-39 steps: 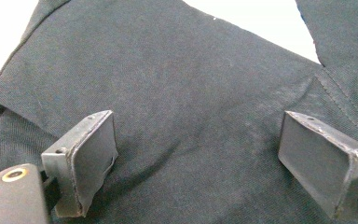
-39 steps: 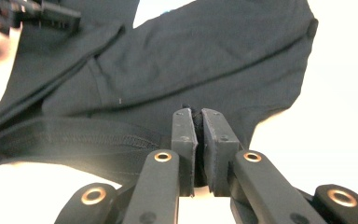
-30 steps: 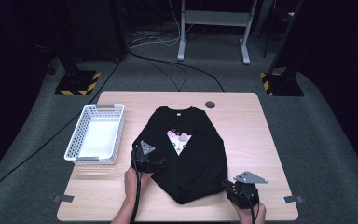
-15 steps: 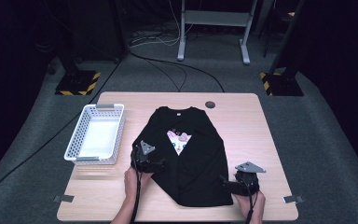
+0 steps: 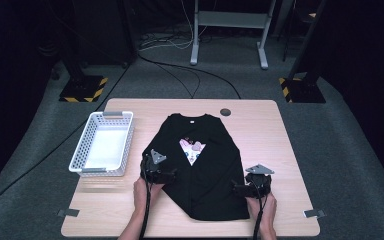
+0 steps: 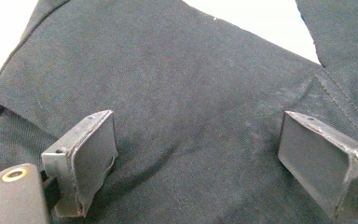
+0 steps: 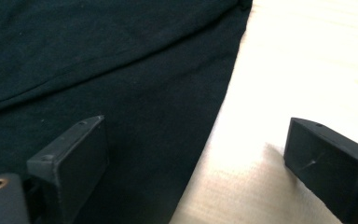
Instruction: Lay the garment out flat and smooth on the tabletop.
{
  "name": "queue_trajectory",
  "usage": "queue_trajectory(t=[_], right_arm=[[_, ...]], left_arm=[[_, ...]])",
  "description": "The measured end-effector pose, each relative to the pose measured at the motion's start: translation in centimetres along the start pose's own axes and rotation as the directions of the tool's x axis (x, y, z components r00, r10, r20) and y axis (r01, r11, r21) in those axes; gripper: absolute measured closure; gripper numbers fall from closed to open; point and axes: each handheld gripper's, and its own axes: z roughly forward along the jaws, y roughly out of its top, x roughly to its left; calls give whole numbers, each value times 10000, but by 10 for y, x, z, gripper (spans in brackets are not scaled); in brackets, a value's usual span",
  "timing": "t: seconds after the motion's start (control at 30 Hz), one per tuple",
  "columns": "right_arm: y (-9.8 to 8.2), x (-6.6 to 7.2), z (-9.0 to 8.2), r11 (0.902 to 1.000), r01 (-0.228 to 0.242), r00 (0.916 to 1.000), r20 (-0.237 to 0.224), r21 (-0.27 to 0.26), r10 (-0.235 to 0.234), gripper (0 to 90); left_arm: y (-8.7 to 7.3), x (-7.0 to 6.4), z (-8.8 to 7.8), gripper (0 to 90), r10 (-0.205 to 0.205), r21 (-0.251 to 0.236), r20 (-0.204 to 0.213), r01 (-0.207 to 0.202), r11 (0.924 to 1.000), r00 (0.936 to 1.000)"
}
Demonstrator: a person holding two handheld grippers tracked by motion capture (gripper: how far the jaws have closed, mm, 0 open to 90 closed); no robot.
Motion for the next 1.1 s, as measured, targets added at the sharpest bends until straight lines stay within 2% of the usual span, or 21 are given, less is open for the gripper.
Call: queue_trajectory(t=[0.33, 0.47, 0.6, 0.67, 0.73, 0.8, 0.93, 1.0, 1.07, 1.1], right_arm=[[2, -1, 2, 10000, 33, 10000, -56, -35, -34, 54], [2, -1, 2, 10000, 34, 10000, -52, -35, -35, 55], [2, -1, 2, 10000, 33, 10000, -57, -34, -33, 55], [2, -1, 2, 10000, 34, 10000, -56, -35, -34, 56], [2, -1, 2, 10000, 38, 10000, -60, -41, -38, 58], [2, -1, 2, 10000, 40, 10000, -62, -54, -40, 58], [2, -1, 2, 10000, 38, 10000, -63, -50, -38, 59], [2, -1, 2, 10000, 41, 10000, -72, -52, -42, 60], [2, -1, 2, 10000, 41, 10000, -72, -53, -42, 60], [2, -1, 2, 10000, 42, 10000, -72, -54, -43, 61]], left_arm=[[1, 1, 1, 116, 38, -14, 2, -38, 10000, 10000], [2, -2, 0, 122, 160, -222, 62, -158, 9996, 9999], [11, -16, -4, 131, 160, -623, 543, -126, 9980, 9984], [18, -27, -4, 145, 376, -688, 866, -317, 9971, 9955], [24, -37, -1, 158, 646, -591, 1020, -588, 9965, 9927], [28, -45, 4, 186, 796, -507, 1000, -748, 9959, 9918], [30, -53, 16, 231, 817, -147, 1206, -805, 9966, 9893], [28, -55, 21, 297, 794, 54, 1233, -807, 9967, 9892], [27, -54, 21, 337, 722, -39, 1257, -723, 9974, 9894], [26, -54, 20, 390, 698, -116, 1256, -689, 9976, 9896]])
